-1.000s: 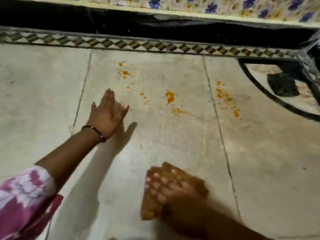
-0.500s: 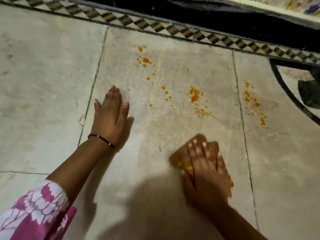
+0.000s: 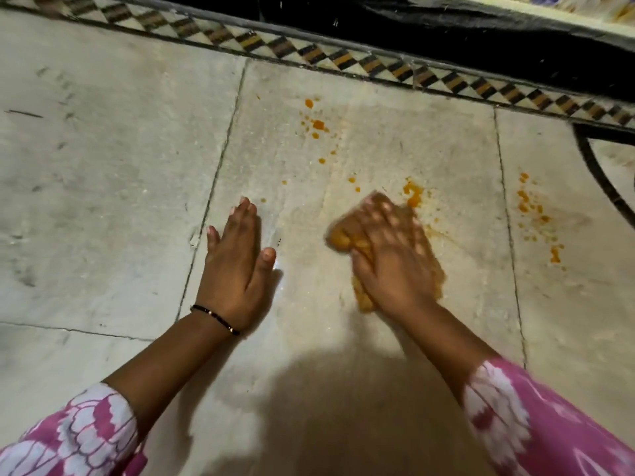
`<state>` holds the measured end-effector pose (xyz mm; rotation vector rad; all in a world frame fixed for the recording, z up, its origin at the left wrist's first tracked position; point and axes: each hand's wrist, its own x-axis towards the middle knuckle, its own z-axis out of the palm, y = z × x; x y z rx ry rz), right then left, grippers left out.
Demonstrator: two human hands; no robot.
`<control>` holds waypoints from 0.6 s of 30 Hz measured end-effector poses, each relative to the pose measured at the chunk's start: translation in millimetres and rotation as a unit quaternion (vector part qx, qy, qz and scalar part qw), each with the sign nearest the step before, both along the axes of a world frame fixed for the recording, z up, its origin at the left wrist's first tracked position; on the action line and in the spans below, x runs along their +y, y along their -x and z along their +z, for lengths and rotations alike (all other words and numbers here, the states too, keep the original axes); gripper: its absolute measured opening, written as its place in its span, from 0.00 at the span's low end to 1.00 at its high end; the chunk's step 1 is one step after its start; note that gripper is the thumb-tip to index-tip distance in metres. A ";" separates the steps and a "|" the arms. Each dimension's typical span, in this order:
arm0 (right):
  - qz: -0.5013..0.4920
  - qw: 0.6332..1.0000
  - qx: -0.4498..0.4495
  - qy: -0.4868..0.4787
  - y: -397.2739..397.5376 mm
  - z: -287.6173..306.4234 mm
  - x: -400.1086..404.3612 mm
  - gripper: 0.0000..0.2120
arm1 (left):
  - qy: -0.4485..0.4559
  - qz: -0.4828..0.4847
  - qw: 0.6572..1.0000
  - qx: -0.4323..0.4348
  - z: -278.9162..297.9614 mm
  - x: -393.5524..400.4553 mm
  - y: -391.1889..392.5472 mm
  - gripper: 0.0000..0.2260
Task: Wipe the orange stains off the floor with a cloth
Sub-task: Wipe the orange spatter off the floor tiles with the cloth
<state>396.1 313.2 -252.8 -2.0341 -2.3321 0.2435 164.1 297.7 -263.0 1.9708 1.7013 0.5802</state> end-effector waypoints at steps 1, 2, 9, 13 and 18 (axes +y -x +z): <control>-0.019 1.000 0.002 0.000 -10.7 0.9 -20.5 0.31 | -0.003 -0.005 1.000 0.027 -1.3 -1.9 -2.0 0.38; -0.029 1.000 -0.002 0.009 -16.1 1.4 -41.4 0.30 | -0.013 -0.009 0.998 0.054 -2.9 -1.8 -4.4 0.37; 0.187 0.982 -0.010 0.005 60.5 -2.0 -59.5 0.28 | -0.095 0.077 0.991 -0.059 -2.7 -2.6 -7.0 0.33; 0.245 0.969 -0.004 0.023 133.1 -2.7 29.2 0.28 | -0.130 0.202 0.953 -0.184 -4.3 -3.3 1.8 0.32; 0.110 0.994 0.000 0.007 97.4 -4.6 104.2 0.29 | -0.091 0.123 0.986 -0.067 -7.1 -1.4 -0.4 0.31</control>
